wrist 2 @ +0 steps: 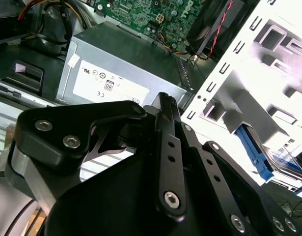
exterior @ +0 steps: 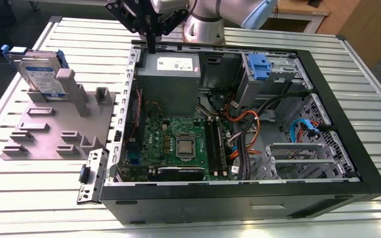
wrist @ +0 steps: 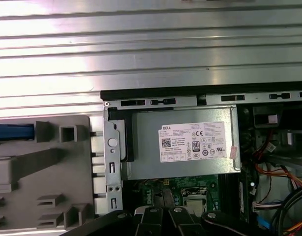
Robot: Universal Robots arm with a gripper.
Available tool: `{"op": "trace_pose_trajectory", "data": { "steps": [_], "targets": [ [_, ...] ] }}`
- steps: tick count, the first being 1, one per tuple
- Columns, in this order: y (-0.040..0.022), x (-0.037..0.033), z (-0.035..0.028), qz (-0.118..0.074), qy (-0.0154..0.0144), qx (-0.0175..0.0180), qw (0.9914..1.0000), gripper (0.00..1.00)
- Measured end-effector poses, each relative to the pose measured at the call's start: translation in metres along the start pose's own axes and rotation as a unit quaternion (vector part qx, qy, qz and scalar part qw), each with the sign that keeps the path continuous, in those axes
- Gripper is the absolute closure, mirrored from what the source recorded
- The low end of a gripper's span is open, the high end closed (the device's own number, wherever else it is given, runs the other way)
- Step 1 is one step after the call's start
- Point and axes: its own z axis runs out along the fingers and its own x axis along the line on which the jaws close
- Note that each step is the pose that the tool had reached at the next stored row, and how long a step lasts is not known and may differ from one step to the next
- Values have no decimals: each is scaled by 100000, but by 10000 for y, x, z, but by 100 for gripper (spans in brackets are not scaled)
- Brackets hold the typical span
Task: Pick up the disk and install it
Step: 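Reach for the disk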
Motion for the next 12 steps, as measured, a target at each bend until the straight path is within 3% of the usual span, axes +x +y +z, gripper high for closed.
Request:
{"op": "trace_pose_trajectory", "data": {
  "steps": [12],
  "targets": [
    [-4,54,-1,1,1,-1,100000,89]
  ]
}}
